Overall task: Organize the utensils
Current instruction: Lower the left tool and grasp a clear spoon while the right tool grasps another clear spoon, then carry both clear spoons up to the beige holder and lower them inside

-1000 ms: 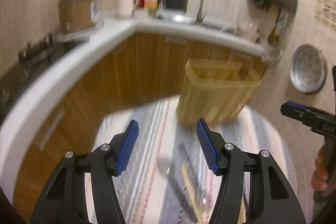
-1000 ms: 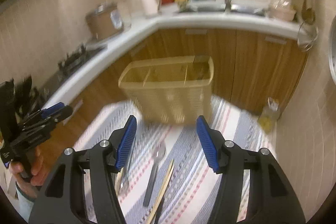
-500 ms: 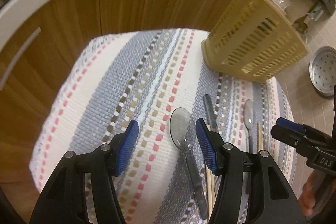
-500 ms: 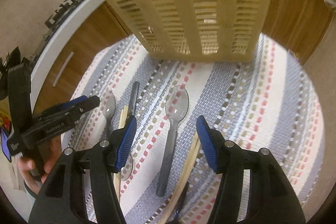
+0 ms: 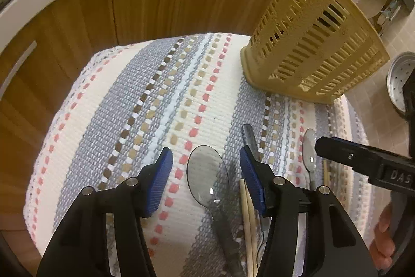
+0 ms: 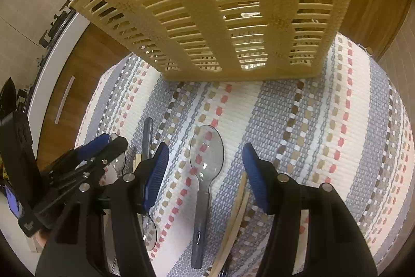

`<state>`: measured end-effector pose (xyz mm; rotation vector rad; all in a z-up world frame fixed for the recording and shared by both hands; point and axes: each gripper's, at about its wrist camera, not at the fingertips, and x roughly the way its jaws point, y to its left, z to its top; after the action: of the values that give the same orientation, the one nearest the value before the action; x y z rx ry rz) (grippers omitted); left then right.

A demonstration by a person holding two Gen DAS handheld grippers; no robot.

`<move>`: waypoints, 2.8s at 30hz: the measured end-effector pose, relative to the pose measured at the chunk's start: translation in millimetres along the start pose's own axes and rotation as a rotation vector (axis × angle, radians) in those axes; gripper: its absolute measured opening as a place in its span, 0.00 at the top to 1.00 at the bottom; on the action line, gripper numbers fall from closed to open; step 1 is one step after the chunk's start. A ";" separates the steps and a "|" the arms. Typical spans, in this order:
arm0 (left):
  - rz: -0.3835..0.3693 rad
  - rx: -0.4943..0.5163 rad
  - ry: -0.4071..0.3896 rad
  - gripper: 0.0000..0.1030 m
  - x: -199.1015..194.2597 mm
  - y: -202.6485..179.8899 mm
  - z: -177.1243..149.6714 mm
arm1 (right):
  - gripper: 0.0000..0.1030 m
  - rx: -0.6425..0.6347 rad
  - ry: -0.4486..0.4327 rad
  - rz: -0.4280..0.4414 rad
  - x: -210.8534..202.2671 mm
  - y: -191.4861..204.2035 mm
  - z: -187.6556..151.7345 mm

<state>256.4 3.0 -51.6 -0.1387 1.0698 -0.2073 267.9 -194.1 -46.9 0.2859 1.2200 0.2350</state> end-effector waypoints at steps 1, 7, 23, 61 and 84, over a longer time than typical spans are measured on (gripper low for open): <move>0.021 0.009 -0.004 0.56 0.3 -2.4 -0.7 | 0.46 -0.002 -0.002 -0.003 0.0 1.0 0.8; 0.106 0.048 -0.014 0.66 1.1 -12.4 -3.7 | 0.46 -0.027 -0.007 -0.022 -1.8 7.7 3.0; 0.097 0.058 -0.030 0.71 -12.2 0.8 -13.9 | 0.46 -0.100 0.046 -0.157 20.4 27.0 3.4; 0.036 0.079 -0.386 0.71 -106.3 -10.2 -36.4 | 0.71 -0.284 -0.409 0.114 -95.8 40.8 -74.2; -0.089 0.142 -0.871 0.71 -223.8 -87.2 49.6 | 0.71 -0.320 -0.914 -0.015 -218.6 38.7 -16.7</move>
<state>187.5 -28.6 181.6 -0.1296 0.1814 -0.2673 179.7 -228.0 154.6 0.0778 0.2715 0.2414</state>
